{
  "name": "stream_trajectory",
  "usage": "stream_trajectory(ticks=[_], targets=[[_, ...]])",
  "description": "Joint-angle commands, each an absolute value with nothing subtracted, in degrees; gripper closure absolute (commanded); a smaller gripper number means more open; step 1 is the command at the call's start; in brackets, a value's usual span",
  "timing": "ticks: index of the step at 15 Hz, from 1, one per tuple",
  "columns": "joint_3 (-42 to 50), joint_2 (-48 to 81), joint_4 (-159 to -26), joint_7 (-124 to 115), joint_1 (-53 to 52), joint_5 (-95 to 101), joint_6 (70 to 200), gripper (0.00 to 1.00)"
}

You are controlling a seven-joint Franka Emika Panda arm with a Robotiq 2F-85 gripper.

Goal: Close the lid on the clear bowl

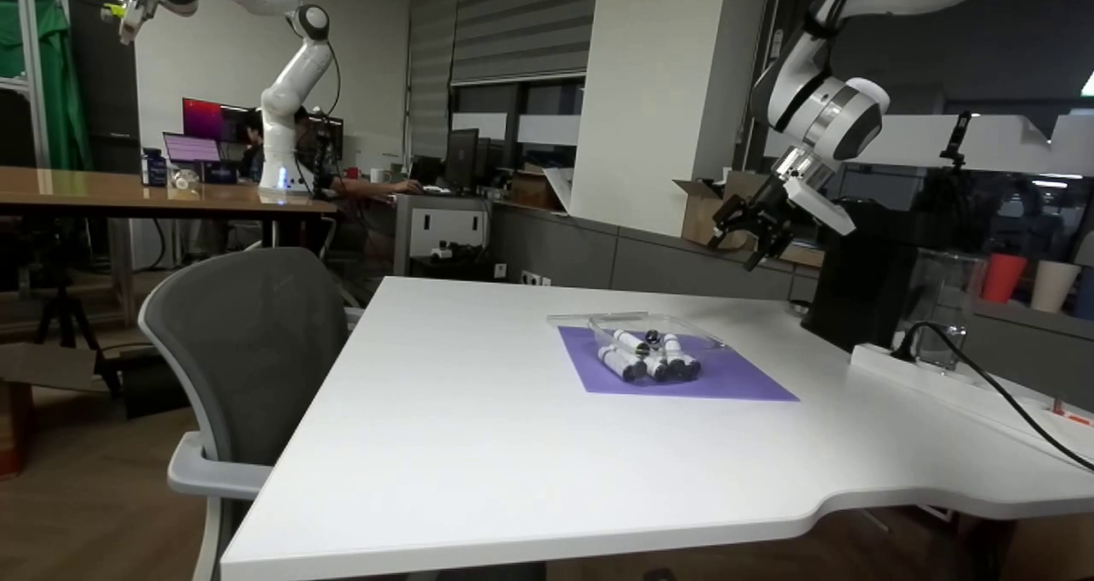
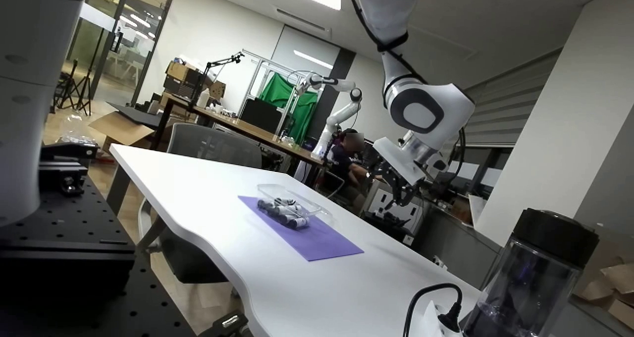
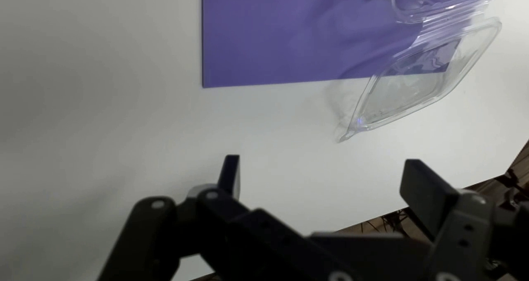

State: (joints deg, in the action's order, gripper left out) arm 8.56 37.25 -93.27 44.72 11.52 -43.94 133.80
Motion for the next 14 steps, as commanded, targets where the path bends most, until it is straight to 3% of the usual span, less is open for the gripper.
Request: stream_trajectory(ticks=[1,9,14], targets=[[5.12,36.95,-93.16,43.43,14.43,-41.39,134.54,0.0],[-1.46,47.34,-83.86,43.36,19.49,-44.42,136.74,0.0],[-7.81,56.72,-75.43,44.68,23.37,-48.57,128.0,0.0]])
